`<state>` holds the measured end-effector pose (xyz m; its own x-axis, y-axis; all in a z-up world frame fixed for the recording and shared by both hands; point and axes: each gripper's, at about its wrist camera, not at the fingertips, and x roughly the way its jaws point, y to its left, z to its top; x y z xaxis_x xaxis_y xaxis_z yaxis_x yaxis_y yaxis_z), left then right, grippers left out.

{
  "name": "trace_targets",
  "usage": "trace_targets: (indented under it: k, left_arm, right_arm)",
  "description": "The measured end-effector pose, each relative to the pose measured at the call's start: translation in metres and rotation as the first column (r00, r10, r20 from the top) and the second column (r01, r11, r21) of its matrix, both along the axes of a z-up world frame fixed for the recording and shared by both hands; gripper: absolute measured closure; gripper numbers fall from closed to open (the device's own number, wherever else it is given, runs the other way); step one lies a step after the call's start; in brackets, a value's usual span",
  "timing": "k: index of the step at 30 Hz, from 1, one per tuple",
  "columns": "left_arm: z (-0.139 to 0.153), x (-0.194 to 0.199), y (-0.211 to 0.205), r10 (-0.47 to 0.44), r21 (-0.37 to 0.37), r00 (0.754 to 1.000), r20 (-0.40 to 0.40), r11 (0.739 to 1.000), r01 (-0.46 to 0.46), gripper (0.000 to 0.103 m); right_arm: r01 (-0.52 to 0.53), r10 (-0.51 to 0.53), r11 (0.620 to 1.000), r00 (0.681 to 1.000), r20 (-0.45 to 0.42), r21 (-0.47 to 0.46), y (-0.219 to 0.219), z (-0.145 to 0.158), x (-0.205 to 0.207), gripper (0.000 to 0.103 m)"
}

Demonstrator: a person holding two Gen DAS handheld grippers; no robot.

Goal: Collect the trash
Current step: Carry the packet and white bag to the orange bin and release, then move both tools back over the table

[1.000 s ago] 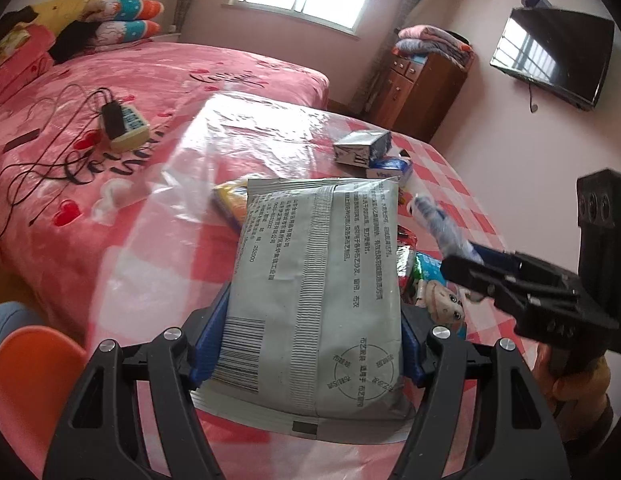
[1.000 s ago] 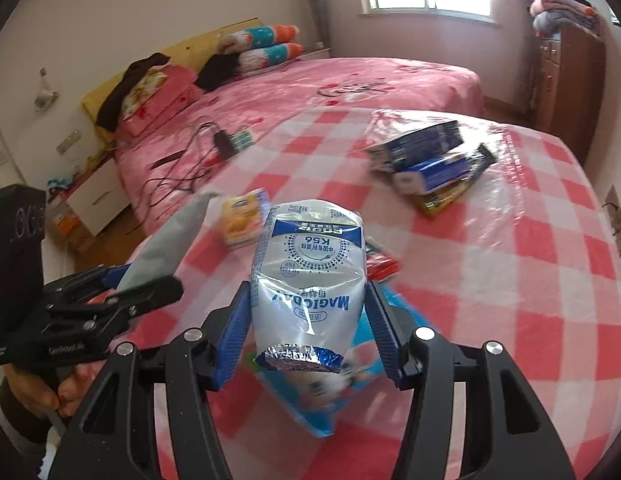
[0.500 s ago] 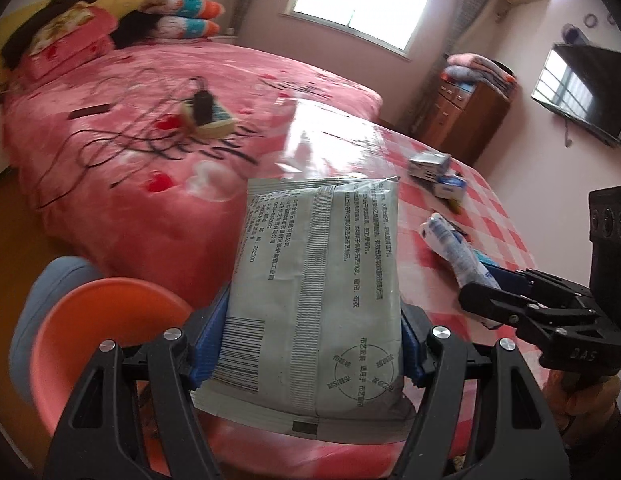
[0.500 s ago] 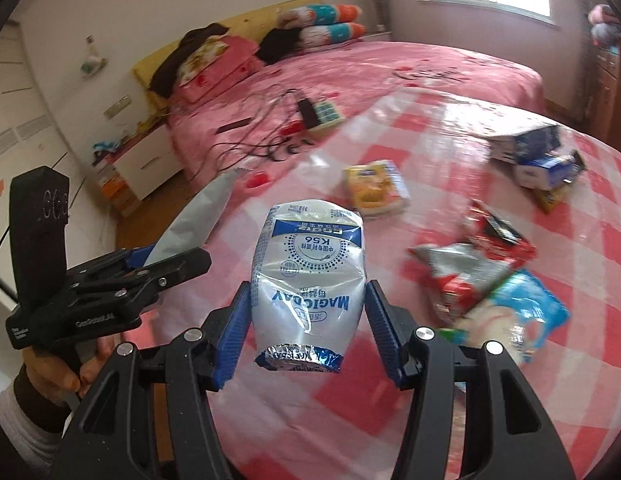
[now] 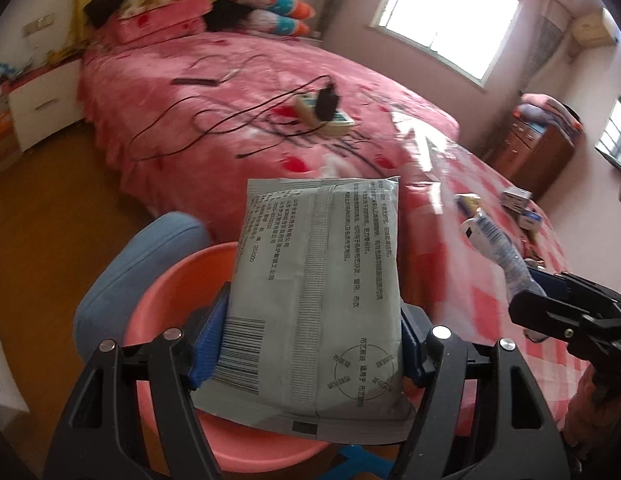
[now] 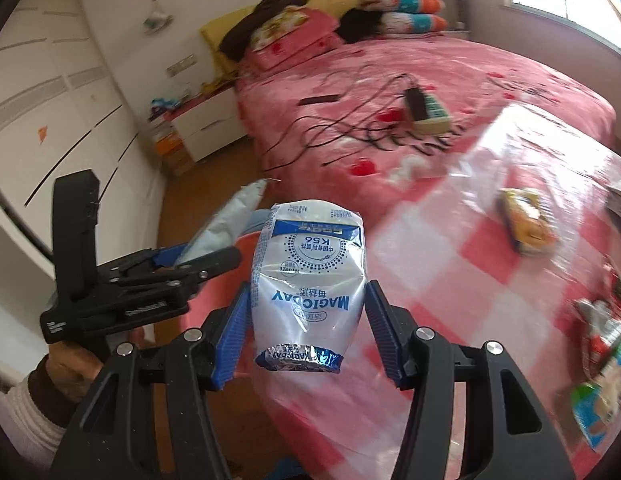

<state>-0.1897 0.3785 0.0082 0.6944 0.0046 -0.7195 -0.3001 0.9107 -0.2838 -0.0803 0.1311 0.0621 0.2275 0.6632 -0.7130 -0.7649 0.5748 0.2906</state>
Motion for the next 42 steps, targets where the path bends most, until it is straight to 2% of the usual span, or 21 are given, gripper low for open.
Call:
trace_targets:
  k: [5, 7, 9, 14, 17, 24, 34, 42]
  left_arm:
    - [-0.019, -0.008, 0.021, 0.052, -0.032, 0.998, -0.039, 0.998, -0.053, 0.03]
    - [-0.028, -0.01, 0.031, 0.083, -0.047, 0.995, -0.06, 0.995, -0.086, 0.028]
    - [-0.036, -0.014, 0.041, 0.134, -0.046, 0.988, -0.08, 0.989, -0.138, 0.024]
    - [-0.037, -0.02, 0.047, 0.165, -0.01, 0.985, -0.054, 0.986, -0.166, 0.021]
    - [-0.032, -0.019, 0.042, 0.155, 0.027, 0.987, -0.041, 0.988, -0.154, 0.021]
    - [-0.019, -0.014, 0.026, 0.118, 0.056, 0.993, -0.001, 0.991, -0.117, 0.021]
    - [0.005, 0.003, -0.013, 0.009, 0.079, 0.999, 0.034, 0.997, -0.011, 0.021]
    - [0.026, 0.018, -0.048, -0.069, 0.084, 0.995, 0.066, 0.994, 0.063, 0.021]
  right_arm:
    - [-0.053, 0.053, 0.999, 0.998, -0.018, 0.003, 0.031, -0.009, -0.004, 0.045]
    - [-0.081, 0.08, 0.997, 0.996, -0.033, -0.003, 0.041, -0.015, -0.006, 0.04]
    - [-0.072, 0.072, 0.997, 0.997, -0.042, -0.004, 0.043, -0.018, -0.007, 0.029]
    - [-0.003, 0.005, 1.0, 0.998, -0.067, 0.024, 0.024, -0.021, 0.003, 0.025]
    - [0.04, -0.038, 0.999, 0.997, -0.06, 0.035, 0.008, -0.018, 0.007, 0.025]
    - [0.126, -0.126, 0.99, 0.992, -0.008, 0.058, -0.031, -0.011, 0.006, 0.02]
    - [0.174, -0.178, 0.983, 0.981, 0.072, 0.055, -0.067, -0.011, -0.003, 0.02]
    - [0.225, -0.233, 0.971, 0.968, 0.095, 0.082, -0.098, -0.007, 0.0, 0.02]
